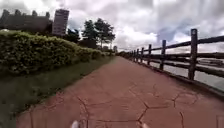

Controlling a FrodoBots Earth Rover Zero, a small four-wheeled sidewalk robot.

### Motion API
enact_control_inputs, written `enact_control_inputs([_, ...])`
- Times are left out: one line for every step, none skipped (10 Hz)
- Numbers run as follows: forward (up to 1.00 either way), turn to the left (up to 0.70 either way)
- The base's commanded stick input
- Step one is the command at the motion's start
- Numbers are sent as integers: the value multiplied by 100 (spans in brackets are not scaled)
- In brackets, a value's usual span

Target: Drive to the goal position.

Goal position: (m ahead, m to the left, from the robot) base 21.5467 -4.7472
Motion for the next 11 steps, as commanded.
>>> enact_control_inputs([70, 0])
enact_control_inputs([70, 0])
enact_control_inputs([70, 0])
enact_control_inputs([70, 0])
enact_control_inputs([70, 0])
enact_control_inputs([70, 0])
enact_control_inputs([70, 0])
enact_control_inputs([70, 0])
enact_control_inputs([70, 0])
enact_control_inputs([70, 0])
enact_control_inputs([70, 0])
